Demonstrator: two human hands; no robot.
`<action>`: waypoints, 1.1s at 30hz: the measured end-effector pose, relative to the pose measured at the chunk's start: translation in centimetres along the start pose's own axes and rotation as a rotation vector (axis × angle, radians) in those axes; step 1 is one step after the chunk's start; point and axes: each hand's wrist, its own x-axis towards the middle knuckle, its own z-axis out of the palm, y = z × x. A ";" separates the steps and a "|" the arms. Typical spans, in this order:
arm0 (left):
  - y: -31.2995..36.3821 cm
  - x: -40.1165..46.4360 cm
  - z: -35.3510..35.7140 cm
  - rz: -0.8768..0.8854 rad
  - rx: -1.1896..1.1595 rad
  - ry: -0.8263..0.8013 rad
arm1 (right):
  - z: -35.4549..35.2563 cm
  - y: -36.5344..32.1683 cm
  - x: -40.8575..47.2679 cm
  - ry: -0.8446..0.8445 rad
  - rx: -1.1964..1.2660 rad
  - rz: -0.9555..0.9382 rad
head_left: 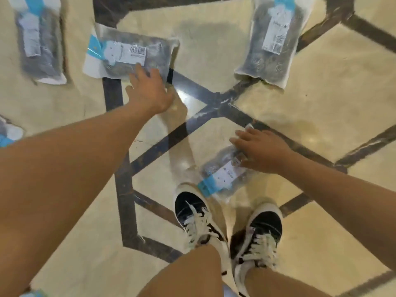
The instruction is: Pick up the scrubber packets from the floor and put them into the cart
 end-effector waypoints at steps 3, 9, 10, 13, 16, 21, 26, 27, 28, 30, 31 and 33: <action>-0.6 5.0 0.8 0.016 -0.002 0.070 | 2.3 2.6 0.6 0.107 -0.057 -0.003; -0.3 5.3 2.9 0.049 -0.007 0.064 | 2.5 3.8 -0.9 0.178 0.184 0.432; -0.7 4.4 3.5 0.094 0.004 0.048 | 2.4 3.7 -1.1 0.170 0.270 0.507; -2.4 0.5 5.3 0.264 0.024 0.020 | 2.4 3.0 -1.5 0.138 0.555 0.658; -3.4 -4.3 8.1 0.402 0.034 -0.007 | 2.0 2.4 -1.6 0.118 0.674 0.690; -4.6 -10.5 12.4 0.579 -0.080 -0.040 | 1.8 1.7 -0.6 0.092 0.784 0.713; -2.6 -11.2 13.4 -0.246 -0.596 0.113 | 1.7 1.3 0.4 0.130 0.882 0.786; -2.3 -10.7 13.4 -0.423 -0.755 0.033 | 1.8 1.2 0.5 0.159 0.941 0.806; -2.0 -10.1 13.1 -0.527 -0.904 -0.047 | 2.1 1.4 0.7 0.195 1.015 0.834; -1.9 -9.1 13.0 -0.571 -1.073 -0.173 | 2.2 1.3 0.9 0.240 1.159 0.850; -1.8 -9.1 12.7 -0.564 -1.088 -0.210 | 1.7 0.9 0.7 0.248 1.208 0.858; -0.9 -9.6 11.9 -0.555 -1.077 -0.226 | 0.5 0.0 0.1 0.258 1.269 0.870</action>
